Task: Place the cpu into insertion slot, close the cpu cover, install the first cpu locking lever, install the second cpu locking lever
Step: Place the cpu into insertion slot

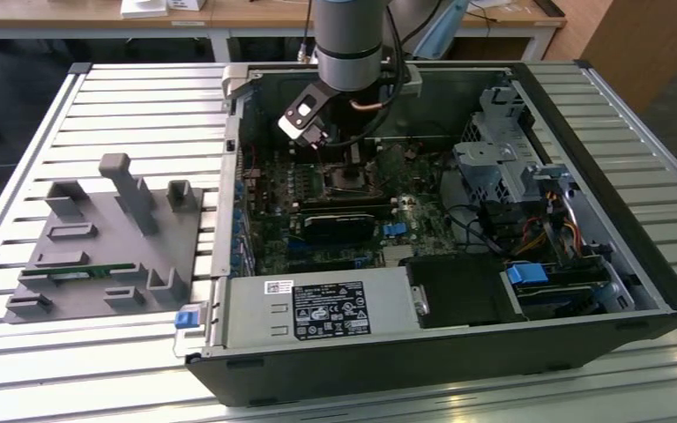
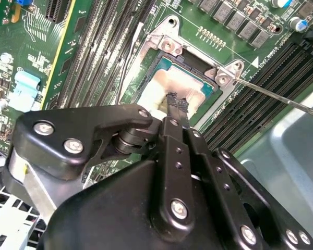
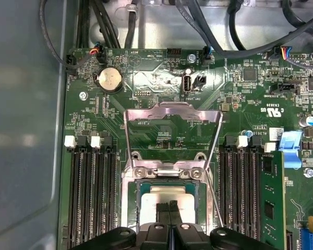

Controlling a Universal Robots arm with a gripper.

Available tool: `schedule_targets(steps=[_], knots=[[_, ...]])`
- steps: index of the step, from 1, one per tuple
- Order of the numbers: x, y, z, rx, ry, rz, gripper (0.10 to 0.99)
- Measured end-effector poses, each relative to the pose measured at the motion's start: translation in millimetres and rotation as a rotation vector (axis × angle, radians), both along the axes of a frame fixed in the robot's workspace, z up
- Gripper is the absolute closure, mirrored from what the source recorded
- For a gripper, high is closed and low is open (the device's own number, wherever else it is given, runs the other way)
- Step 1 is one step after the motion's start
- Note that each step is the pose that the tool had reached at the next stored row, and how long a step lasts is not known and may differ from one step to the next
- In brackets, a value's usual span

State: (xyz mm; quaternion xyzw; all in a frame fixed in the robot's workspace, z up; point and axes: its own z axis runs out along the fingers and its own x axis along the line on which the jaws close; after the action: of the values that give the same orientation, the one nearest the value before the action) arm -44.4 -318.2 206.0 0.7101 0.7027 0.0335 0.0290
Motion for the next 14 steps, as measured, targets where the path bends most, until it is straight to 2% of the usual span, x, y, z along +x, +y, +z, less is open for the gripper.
schedule_targets(steps=[14], knots=[[0.0, 0.0, 2.3, 0.000, 0.0000, 0.000, 0.980]])
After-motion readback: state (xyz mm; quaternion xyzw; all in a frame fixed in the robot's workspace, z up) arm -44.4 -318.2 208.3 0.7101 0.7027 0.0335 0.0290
